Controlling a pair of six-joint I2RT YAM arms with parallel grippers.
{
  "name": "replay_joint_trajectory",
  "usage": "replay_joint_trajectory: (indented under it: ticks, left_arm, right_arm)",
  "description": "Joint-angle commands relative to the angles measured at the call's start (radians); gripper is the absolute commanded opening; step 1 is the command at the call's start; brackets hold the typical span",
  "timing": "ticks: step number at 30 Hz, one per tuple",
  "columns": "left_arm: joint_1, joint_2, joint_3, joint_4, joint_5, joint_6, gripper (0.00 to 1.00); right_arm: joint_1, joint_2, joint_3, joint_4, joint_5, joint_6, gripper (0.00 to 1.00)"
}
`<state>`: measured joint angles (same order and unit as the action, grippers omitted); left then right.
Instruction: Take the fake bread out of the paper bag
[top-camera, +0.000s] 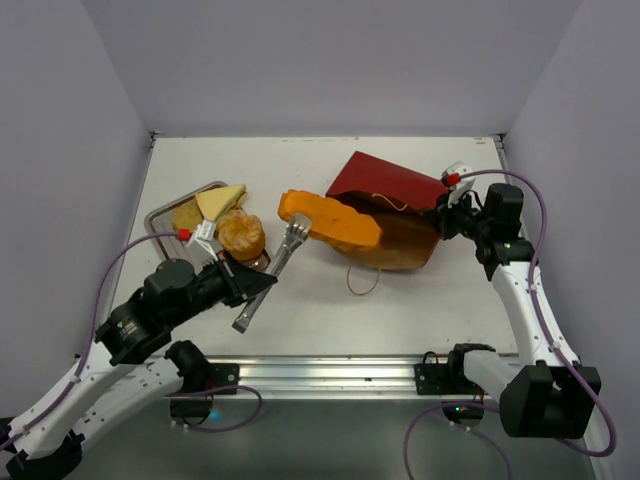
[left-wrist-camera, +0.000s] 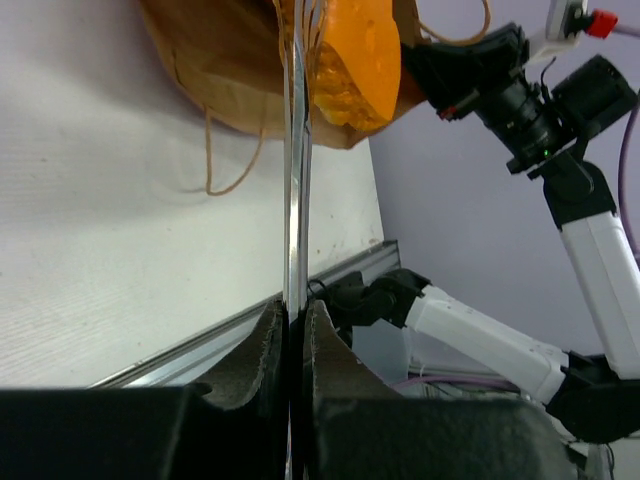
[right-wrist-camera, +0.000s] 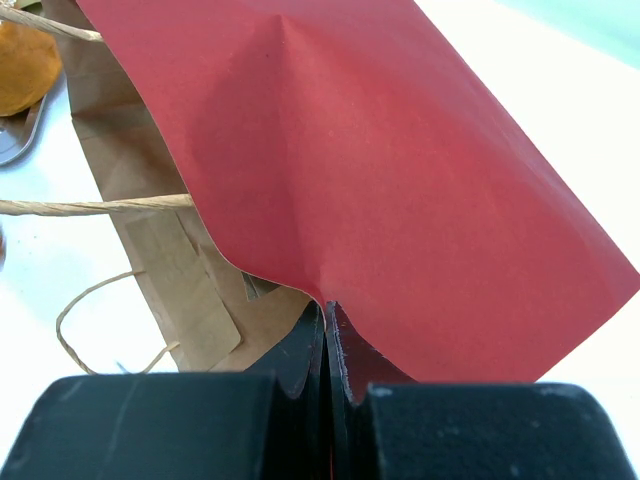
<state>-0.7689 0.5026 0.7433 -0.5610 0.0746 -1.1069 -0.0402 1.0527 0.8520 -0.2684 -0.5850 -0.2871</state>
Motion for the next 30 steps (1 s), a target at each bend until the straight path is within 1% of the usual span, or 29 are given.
replay_joint_trajectory:
  ticks: [1, 3, 4, 6, 7, 10, 15, 17, 18, 19, 21, 22, 23, 25, 26, 28, 30]
  left_arm:
    - [0.000, -0.048, 0.083, -0.065, -0.207, -0.008, 0.00]
    - [0.000, -0.059, 0.103, -0.082, -0.271, -0.042, 0.00]
    - [0.000, -0.052, 0.128, -0.088, -0.333, -0.051, 0.00]
    - [-0.001, -0.029, 0.155, -0.103, -0.392, -0.067, 0.00]
    - [-0.001, 0.008, 0.184, -0.105, -0.445, -0.068, 0.00]
    - [0.000, 0.081, 0.229, -0.083, -0.533, -0.079, 0.00]
    - [0.011, 0.148, 0.271, -0.011, -0.647, -0.129, 0.00]
    - [0.046, 0.180, 0.280, 0.025, -0.662, -0.140, 0.00]
    - [0.071, 0.194, 0.292, 0.036, -0.651, -0.140, 0.00]
    - [0.148, 0.226, 0.297, 0.050, -0.581, -0.139, 0.00]
    - [0.262, 0.261, 0.289, 0.111, -0.454, -0.130, 0.00]
    - [0.392, 0.295, 0.277, 0.133, -0.300, -0.134, 0.00]
    - [0.451, 0.309, 0.260, 0.183, -0.226, -0.148, 0.00]
    - [0.573, 0.321, 0.200, 0.225, -0.100, -0.174, 0.00]
    - [0.600, 0.315, 0.179, 0.258, -0.082, -0.200, 0.00]
    - [0.655, 0.275, 0.130, 0.259, -0.079, -0.232, 0.00]
    - [0.684, 0.243, 0.101, 0.248, -0.079, -0.254, 0.00]
  right_arm:
    - [-0.003, -0.016, -0.004, 0.040, 0.027, 0.016, 0.00]
    - [-0.003, -0.017, -0.004, 0.041, 0.028, 0.016, 0.00]
    - [-0.003, -0.014, -0.004, 0.040, 0.027, 0.017, 0.00]
    - [-0.003, -0.014, -0.004, 0.043, 0.025, 0.017, 0.00]
    - [-0.003, -0.016, -0.004, 0.041, 0.025, 0.019, 0.00]
    - [-0.003, -0.017, -0.002, 0.040, 0.024, 0.019, 0.00]
    - [-0.003, -0.023, -0.002, 0.038, 0.025, 0.019, 0.00]
    - [-0.003, -0.023, -0.002, 0.038, 0.022, 0.019, 0.00]
    - [-0.003, -0.025, -0.002, 0.037, 0.019, 0.020, 0.00]
    - [-0.003, -0.023, -0.002, 0.037, 0.020, 0.020, 0.00]
    - [-0.003, -0.026, -0.002, 0.037, 0.019, 0.019, 0.00]
    - [-0.003, -0.028, -0.001, 0.035, 0.019, 0.019, 0.00]
    - [-0.003, -0.030, -0.002, 0.035, 0.019, 0.019, 0.00]
    - [-0.003, -0.036, -0.004, 0.034, 0.020, 0.019, 0.00]
    - [-0.001, -0.037, -0.004, 0.034, 0.022, 0.017, 0.00]
    - [-0.003, -0.039, -0.005, 0.038, 0.022, 0.017, 0.00]
    - [-0.003, -0.037, -0.005, 0.038, 0.022, 0.016, 0.00]
